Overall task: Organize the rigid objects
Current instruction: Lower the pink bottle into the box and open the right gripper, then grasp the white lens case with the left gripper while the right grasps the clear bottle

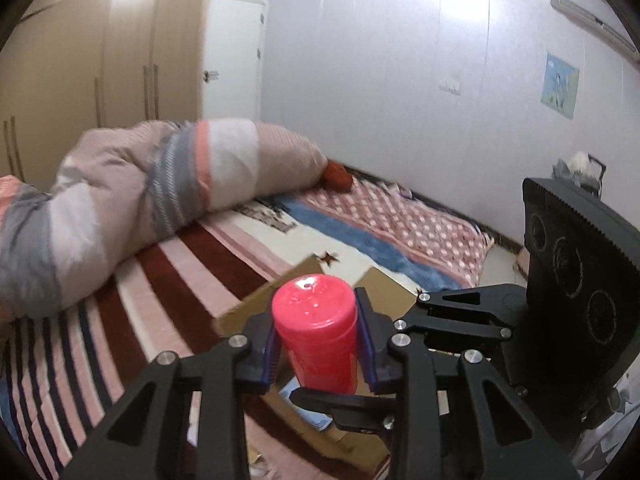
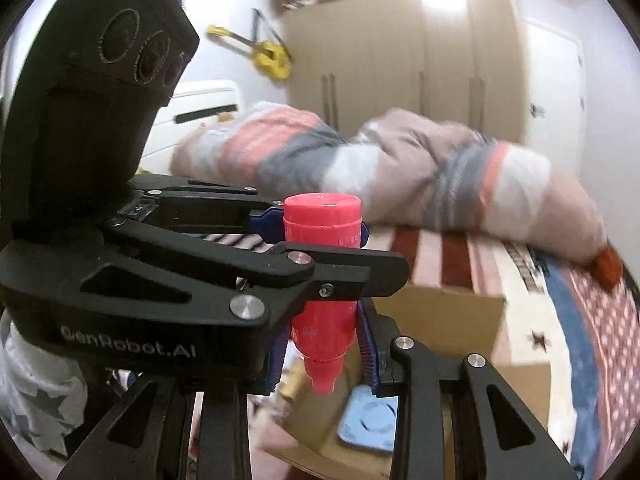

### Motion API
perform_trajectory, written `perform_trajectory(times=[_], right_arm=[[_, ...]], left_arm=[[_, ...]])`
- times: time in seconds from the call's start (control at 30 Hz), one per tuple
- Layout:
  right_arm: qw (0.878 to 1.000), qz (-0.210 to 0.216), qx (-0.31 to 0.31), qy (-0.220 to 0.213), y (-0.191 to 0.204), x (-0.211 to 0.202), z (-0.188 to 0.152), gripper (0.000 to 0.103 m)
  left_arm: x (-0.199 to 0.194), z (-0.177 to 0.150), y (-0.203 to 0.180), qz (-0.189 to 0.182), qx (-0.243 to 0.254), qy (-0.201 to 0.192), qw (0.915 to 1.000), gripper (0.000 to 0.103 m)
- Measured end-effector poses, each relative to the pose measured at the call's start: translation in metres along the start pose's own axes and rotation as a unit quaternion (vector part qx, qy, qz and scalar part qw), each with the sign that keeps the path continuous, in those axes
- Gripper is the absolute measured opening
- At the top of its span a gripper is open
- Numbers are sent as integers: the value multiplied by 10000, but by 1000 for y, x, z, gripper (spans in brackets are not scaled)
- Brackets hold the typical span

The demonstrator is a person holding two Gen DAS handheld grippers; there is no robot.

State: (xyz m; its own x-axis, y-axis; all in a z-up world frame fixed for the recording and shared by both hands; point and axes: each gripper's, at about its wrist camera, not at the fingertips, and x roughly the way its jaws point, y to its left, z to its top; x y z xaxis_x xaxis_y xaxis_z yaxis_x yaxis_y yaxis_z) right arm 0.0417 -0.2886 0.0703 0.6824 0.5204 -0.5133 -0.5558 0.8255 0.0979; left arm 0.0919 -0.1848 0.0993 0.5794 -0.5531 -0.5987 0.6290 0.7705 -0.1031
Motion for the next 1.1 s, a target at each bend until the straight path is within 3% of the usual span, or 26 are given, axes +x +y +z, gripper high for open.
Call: perform_trajectory(times=[0.17, 0.33, 0.43, 0.47, 0.53, 0.87, 1.1], right_arm=[[9987, -124, 295, 400, -35, 13, -20, 27], [9965, -172, 366, 738, -48, 16, -39, 27], [9957, -326, 316, 811, -51, 18, -43, 37], [9956, -355, 321, 801, -51, 17, -42, 40], [9957, -374, 356, 763, -52, 15, -41, 46], [9982, -82, 147, 572, -12, 4, -23, 48], [9974, 489, -275, 454, 56, 11, -5, 48]], left_arm=[[53, -2, -8, -205, -93, 524, 9984, 30], [76, -12, -10, -168, -145, 845, 9962, 33], [79, -14, -8, -56, -96, 916, 9957, 55], [77, -15, -5, -4, -103, 865, 9962, 60], [71, -15, -2, 18, -147, 819, 9965, 61], [-1, -21, 40, 401, -506, 299, 9975, 70], [-68, -60, 90, 1339, -646, 82, 9889, 75]])
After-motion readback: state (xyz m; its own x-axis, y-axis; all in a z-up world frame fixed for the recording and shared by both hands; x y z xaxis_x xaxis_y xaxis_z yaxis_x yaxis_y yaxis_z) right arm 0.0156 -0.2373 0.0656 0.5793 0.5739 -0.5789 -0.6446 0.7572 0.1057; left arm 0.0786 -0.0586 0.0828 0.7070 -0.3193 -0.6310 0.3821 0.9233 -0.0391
